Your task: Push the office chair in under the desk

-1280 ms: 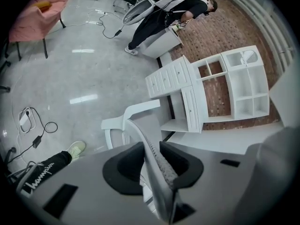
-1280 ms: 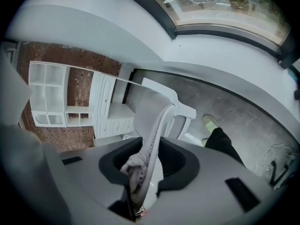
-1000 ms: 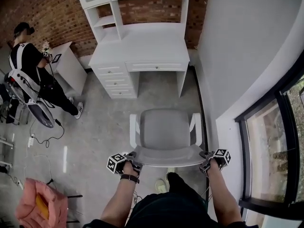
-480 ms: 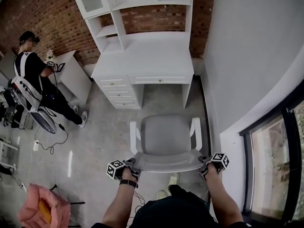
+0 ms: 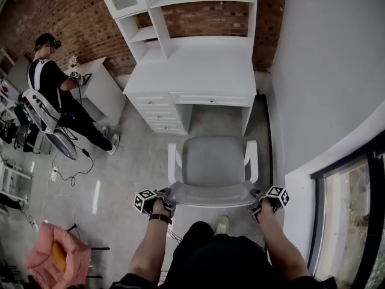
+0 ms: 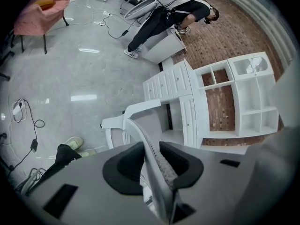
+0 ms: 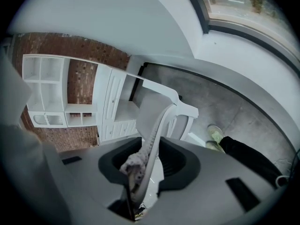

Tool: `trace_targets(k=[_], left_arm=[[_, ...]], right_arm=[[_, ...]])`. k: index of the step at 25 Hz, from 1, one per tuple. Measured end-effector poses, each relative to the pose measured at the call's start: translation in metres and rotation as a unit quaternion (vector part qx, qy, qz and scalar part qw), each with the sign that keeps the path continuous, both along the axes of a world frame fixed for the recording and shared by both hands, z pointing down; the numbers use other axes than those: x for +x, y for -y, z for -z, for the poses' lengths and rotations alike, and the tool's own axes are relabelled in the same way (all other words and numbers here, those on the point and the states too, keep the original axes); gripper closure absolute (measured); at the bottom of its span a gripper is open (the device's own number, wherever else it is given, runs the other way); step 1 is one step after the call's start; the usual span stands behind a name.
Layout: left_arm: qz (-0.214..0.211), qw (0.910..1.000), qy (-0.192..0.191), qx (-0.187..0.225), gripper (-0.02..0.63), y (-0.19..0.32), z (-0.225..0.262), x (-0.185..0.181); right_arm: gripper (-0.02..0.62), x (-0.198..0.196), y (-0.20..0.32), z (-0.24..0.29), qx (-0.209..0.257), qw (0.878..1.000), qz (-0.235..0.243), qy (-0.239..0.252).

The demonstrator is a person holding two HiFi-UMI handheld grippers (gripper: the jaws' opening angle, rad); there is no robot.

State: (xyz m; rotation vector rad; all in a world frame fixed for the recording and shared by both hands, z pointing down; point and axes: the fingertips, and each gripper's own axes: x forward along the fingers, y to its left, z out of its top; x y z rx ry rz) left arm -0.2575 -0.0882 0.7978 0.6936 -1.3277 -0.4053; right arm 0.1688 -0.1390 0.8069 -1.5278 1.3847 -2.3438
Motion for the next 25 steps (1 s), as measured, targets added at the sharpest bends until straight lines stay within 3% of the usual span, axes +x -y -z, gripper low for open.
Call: trace_targets(k=[8, 25], left_arm=[[0.014, 0.9999, 0.001, 0.003, 0.511, 0.046, 0.002, -0.009], [-0.023, 0.9997, 0.005, 0.003, 0.511, 0.168, -0.006, -0.037]], right_arm=[[0.499, -0.011, 0.050, -0.001, 0.004, 1.000, 0.016, 0.000], [0.499, -0.037, 0.154, -0.005, 0.003, 1.000, 0.004, -0.005]])
